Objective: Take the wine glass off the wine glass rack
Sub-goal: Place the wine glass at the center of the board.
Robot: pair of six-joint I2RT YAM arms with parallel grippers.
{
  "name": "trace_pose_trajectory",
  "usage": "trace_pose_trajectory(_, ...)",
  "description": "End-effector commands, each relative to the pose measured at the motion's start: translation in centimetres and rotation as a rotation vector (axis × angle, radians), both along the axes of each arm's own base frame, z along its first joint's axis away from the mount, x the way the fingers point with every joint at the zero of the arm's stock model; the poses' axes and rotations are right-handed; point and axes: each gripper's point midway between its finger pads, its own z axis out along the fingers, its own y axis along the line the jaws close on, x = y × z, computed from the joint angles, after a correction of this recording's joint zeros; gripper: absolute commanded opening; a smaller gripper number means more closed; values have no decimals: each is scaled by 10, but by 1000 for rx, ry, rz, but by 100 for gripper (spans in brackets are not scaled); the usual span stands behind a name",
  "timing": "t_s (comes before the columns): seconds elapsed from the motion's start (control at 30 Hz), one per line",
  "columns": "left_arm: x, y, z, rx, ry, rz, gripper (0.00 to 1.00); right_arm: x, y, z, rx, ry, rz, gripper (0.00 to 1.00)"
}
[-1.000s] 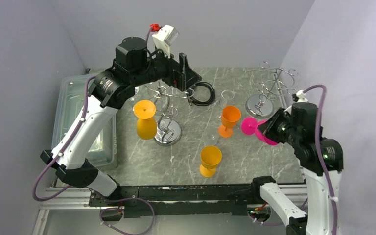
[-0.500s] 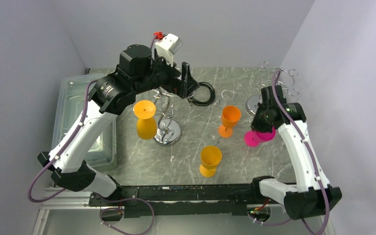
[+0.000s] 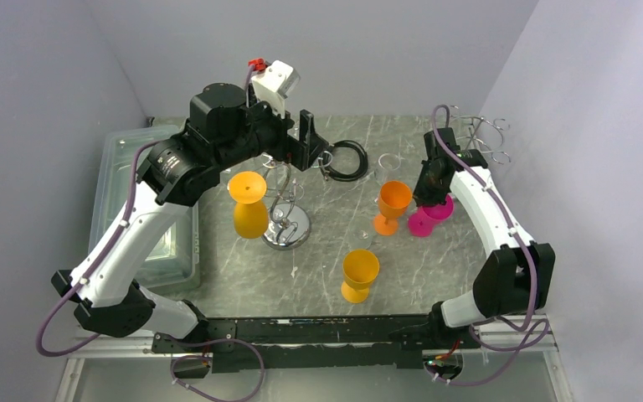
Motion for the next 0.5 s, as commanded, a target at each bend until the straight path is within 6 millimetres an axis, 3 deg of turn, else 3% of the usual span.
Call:
trace_pose_trajectory(0.0,-1,8,20,-25,-77,20,99,29,3,22,12,-109,17,0)
trace_pose_trajectory(0.2,0,7,20,-20,-80,23,99,30,-2,16,-21,-85,14,1)
trace_pose_trajectory(0.47,1,4,19,-24,-71,14,100,31,-8,13,-52,-83,7,13)
